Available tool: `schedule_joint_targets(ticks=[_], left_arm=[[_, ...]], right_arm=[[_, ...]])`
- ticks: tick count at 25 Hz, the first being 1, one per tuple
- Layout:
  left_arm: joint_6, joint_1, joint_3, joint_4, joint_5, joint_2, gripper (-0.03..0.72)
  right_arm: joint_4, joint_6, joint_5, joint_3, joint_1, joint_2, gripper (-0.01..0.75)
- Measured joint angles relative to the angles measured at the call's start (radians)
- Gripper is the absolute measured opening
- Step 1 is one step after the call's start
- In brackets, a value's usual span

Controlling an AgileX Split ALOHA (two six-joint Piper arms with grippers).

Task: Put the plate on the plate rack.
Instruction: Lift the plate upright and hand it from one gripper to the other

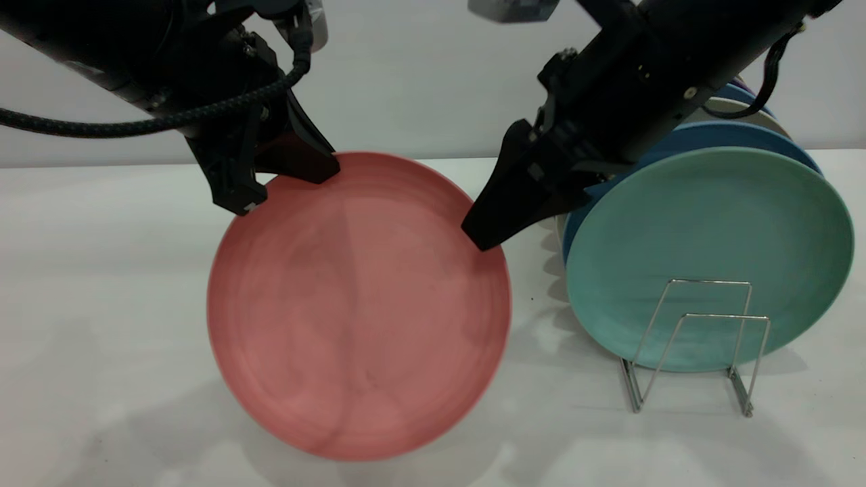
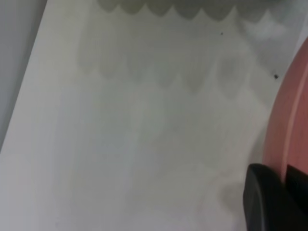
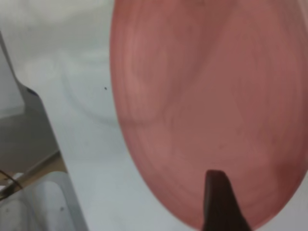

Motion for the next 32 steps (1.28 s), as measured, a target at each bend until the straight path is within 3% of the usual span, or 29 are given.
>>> schedule_joint_targets(ticks=[10, 29, 32], left_arm=[[0.001, 0.000, 0.000, 0.000, 0.063, -0.009, 0.023], [0.025, 0.000, 0.003, -0.129, 0.089, -0.017, 0.023], [0.052, 0.000, 0.003, -0.152, 0.094, -0.026, 0.023]], right_arm=[[0.002, -0.034, -0.071, 0.000, 0.022, 0.011, 0.460], [0.060, -0.051, -0.087, 0.000, 0.063, 0.043, 0.455], [0.070, -0.058, -0.094, 0.000, 0.078, 0.061, 0.418]])
